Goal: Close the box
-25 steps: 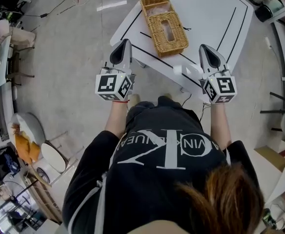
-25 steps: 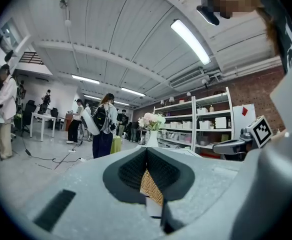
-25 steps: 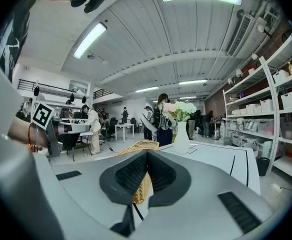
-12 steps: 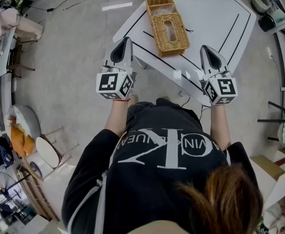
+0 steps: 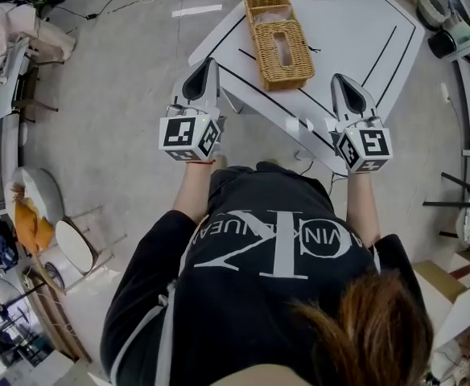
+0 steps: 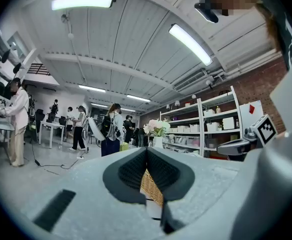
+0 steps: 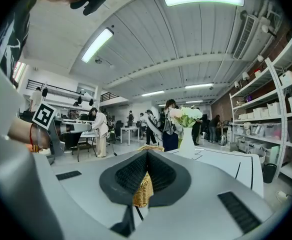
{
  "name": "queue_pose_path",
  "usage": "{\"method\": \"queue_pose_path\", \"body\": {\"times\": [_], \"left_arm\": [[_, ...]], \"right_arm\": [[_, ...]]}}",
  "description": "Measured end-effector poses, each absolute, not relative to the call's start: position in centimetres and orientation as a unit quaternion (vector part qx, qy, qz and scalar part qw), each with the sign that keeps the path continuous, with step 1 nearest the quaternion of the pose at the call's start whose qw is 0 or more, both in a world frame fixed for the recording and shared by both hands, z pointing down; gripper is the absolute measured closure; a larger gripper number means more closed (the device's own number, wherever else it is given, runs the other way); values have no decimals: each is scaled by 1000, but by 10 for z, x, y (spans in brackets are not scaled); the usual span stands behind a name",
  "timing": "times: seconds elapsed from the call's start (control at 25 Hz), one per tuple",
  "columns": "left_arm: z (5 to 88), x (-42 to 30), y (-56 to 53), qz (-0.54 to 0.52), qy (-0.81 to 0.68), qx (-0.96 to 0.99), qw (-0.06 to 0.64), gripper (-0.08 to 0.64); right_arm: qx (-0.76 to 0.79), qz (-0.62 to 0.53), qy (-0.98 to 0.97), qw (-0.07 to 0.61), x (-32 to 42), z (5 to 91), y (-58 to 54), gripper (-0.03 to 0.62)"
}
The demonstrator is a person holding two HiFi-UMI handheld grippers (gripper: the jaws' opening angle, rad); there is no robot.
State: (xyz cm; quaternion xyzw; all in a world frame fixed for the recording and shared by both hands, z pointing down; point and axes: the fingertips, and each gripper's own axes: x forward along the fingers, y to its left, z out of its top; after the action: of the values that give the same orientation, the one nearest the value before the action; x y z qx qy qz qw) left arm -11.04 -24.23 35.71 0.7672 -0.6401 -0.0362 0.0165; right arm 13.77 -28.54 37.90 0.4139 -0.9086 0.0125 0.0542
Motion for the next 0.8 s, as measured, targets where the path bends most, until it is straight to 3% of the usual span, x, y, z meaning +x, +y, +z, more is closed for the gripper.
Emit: {"method": "queue_pose_path", "body": {"times": [0.8], "left_arm": [[358,-106,-244,-34,-638,769,14,549]], "right_arm": [[409,8,-910,58,141,381,-284,594]]}}
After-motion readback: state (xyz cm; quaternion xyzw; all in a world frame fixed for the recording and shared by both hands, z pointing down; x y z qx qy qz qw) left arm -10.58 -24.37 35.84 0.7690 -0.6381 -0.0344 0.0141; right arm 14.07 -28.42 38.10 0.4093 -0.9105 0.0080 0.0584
